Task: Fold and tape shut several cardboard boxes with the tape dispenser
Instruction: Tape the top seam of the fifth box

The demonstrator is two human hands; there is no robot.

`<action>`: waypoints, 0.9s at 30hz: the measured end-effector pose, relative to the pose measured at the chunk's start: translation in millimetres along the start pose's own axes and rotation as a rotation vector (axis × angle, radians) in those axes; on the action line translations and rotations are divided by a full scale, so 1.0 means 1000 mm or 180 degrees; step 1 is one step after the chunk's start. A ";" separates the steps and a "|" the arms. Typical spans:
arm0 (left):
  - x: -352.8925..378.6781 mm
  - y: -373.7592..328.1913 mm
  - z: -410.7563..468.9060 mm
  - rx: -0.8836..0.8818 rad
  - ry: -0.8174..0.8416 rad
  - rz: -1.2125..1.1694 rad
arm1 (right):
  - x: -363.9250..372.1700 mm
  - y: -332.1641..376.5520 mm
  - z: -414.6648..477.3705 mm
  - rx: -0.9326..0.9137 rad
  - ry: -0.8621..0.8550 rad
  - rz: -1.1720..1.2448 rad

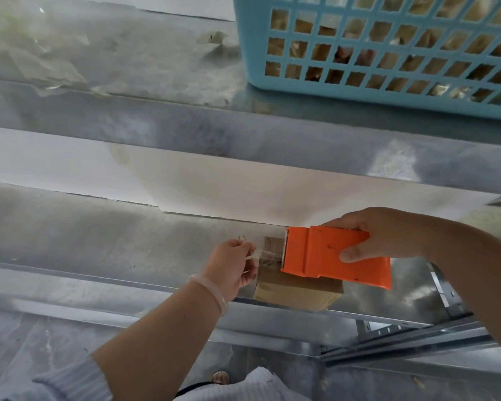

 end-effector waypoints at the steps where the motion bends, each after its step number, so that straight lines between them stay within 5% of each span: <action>1: -0.001 0.000 0.002 0.0063 -0.0076 0.0108 | -0.001 -0.001 0.002 0.0015 -0.0022 -0.0018; 18: 0.007 0.000 0.013 0.0999 -0.0853 0.1875 | 0.002 -0.009 0.008 0.0119 -0.0047 0.0045; 23: 0.011 0.009 0.016 0.0725 -0.0813 0.1648 | 0.003 -0.009 0.005 0.0125 -0.0075 0.0046; 27: 0.007 0.021 0.012 -0.0345 -0.0411 0.0750 | 0.003 -0.009 0.004 0.0122 -0.0083 0.0049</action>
Point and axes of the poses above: each hand's wrist, its own z-axis towards the middle knuckle, its own x-axis out of the palm, y = z × x, the point moved 6 cm from there along z, towards the middle knuckle, and after that the axes turned 10 degrees about -x, right-handed, at the moved point
